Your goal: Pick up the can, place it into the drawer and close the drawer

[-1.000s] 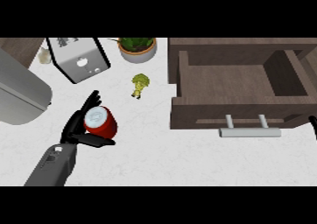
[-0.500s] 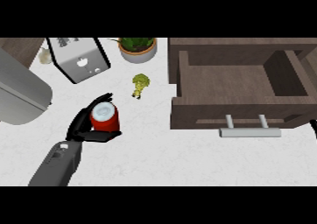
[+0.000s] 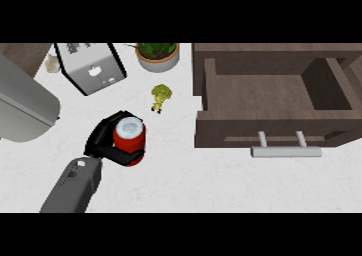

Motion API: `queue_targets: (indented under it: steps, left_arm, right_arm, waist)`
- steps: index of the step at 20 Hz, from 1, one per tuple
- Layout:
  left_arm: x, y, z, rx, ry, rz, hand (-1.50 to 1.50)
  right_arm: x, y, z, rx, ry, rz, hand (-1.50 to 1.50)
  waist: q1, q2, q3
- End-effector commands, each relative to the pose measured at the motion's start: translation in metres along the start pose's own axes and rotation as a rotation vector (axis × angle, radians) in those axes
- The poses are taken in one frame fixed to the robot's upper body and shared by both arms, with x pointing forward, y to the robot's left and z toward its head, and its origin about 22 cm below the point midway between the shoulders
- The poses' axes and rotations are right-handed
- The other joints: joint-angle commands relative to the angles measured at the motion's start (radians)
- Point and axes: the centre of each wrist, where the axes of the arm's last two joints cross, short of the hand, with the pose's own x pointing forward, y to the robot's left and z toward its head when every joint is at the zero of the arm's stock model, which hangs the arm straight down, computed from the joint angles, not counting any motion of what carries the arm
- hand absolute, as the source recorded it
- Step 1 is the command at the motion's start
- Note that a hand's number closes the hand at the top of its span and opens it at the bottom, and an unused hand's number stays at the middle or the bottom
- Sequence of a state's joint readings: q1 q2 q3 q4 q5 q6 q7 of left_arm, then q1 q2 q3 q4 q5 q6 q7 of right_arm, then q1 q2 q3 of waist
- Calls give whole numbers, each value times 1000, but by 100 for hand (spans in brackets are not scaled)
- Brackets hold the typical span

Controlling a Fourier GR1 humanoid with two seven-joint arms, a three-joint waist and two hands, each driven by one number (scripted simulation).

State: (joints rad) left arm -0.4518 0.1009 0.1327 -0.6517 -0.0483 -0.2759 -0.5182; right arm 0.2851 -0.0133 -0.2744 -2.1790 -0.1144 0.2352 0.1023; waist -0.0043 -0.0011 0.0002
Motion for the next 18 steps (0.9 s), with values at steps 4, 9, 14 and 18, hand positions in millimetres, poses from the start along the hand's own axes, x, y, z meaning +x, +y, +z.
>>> queue_targets:
  steps: [4, 9, 14, 18]
  left_arm:
    - [16, -38, -8, -60, -66, 52, 150]
    - [34, 23, 15, 310, -82, 45, 150]
    - [52, 17, 9, 385, -117, -2, 150]
    - [93, 1, 10, 313, -128, 8, 150]
  right_arm:
    - [5, -7, 10, 7, -1, 0, -150]
    - [-3, 3, 12, -20, 19, -4, -150]
    - [22, -2, 4, -12, -19, 3, -150]
    - [11, 7, 11, -25, 11, -14, -150]
  waist:
    - [2, -1, 0]
    - [18, -7, 1]
    - [2, -1, 0]
    - [4, -2, 0]
